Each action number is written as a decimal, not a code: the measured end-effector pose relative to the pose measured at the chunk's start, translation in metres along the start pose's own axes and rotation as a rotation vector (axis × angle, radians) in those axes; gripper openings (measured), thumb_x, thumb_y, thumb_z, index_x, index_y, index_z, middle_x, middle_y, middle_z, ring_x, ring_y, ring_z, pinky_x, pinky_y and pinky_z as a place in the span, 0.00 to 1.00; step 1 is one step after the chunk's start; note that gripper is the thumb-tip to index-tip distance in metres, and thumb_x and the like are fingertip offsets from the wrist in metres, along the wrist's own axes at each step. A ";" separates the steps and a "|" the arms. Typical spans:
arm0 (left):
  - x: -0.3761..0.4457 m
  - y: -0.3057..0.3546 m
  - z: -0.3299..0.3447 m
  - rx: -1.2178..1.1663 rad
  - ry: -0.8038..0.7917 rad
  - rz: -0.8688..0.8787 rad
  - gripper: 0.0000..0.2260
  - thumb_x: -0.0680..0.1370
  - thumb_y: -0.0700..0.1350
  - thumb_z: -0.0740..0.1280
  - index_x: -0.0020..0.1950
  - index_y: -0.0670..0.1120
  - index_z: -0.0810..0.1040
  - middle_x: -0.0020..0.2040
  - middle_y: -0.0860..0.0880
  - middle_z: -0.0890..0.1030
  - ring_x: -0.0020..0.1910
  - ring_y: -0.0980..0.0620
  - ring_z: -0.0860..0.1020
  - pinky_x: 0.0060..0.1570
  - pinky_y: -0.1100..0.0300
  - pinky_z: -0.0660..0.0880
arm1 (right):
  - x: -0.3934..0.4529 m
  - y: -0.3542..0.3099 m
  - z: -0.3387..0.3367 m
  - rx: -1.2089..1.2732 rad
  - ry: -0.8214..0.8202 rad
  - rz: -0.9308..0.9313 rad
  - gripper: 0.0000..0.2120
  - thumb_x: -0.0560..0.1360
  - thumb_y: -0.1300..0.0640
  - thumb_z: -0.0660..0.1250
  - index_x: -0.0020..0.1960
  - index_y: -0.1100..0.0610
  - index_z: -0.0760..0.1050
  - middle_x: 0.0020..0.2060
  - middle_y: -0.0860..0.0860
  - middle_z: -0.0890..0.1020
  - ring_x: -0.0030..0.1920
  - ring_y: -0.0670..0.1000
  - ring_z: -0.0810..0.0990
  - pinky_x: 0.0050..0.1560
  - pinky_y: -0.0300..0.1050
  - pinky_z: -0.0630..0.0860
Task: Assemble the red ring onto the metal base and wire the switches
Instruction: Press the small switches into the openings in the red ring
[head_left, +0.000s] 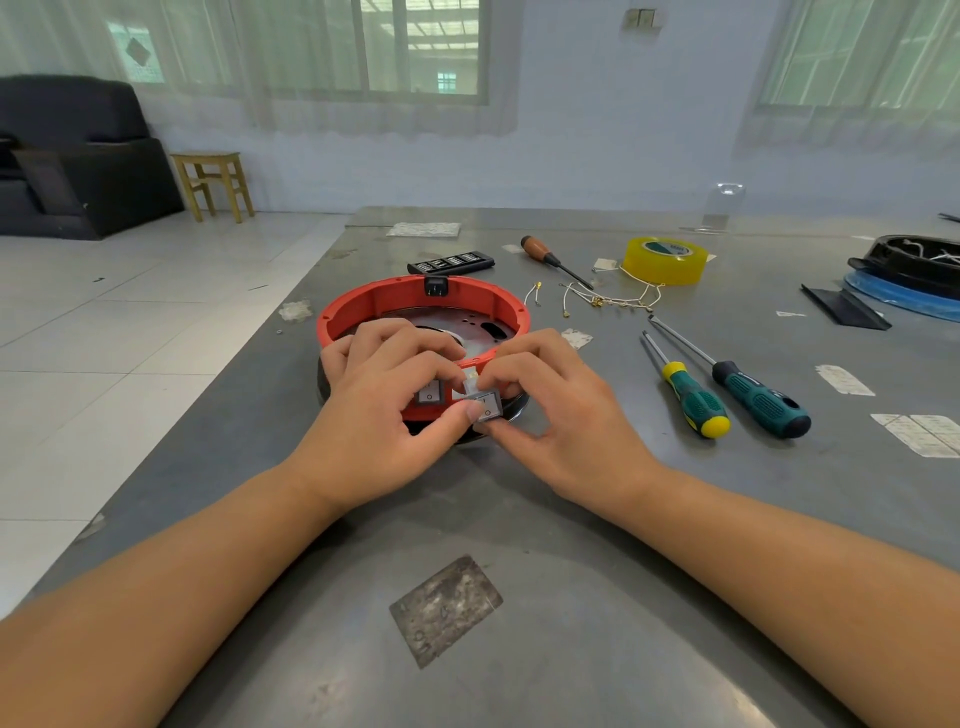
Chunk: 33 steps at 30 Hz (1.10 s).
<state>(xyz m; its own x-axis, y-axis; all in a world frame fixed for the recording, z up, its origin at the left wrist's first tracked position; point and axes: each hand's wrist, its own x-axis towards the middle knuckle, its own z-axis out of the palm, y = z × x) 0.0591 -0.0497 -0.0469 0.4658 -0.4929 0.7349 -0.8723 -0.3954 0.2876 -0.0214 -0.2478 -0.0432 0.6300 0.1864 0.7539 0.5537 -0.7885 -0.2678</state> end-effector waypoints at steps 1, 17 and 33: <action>0.000 0.000 0.001 0.001 -0.001 0.012 0.11 0.78 0.60 0.68 0.49 0.55 0.83 0.60 0.61 0.81 0.67 0.54 0.71 0.63 0.48 0.61 | 0.000 0.000 0.000 -0.004 -0.007 -0.012 0.11 0.76 0.60 0.76 0.56 0.58 0.80 0.56 0.53 0.77 0.56 0.48 0.77 0.54 0.38 0.76; 0.001 -0.011 -0.005 0.093 0.005 0.127 0.13 0.79 0.57 0.69 0.53 0.49 0.85 0.61 0.55 0.82 0.66 0.46 0.73 0.62 0.43 0.65 | -0.001 0.001 0.001 0.030 -0.037 0.028 0.12 0.78 0.61 0.72 0.61 0.59 0.79 0.56 0.51 0.80 0.56 0.46 0.80 0.57 0.40 0.79; 0.001 -0.013 -0.002 0.114 -0.012 0.104 0.15 0.79 0.59 0.68 0.53 0.50 0.85 0.61 0.54 0.82 0.66 0.48 0.75 0.63 0.49 0.63 | -0.002 -0.001 0.002 0.112 0.025 0.232 0.06 0.76 0.56 0.76 0.50 0.52 0.80 0.42 0.43 0.83 0.43 0.45 0.83 0.42 0.41 0.80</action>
<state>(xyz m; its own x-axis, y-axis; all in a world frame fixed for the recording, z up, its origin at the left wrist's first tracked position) 0.0707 -0.0434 -0.0491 0.3758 -0.5447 0.7497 -0.8937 -0.4270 0.1377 -0.0217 -0.2462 -0.0458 0.7344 -0.0076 0.6787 0.4535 -0.7385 -0.4990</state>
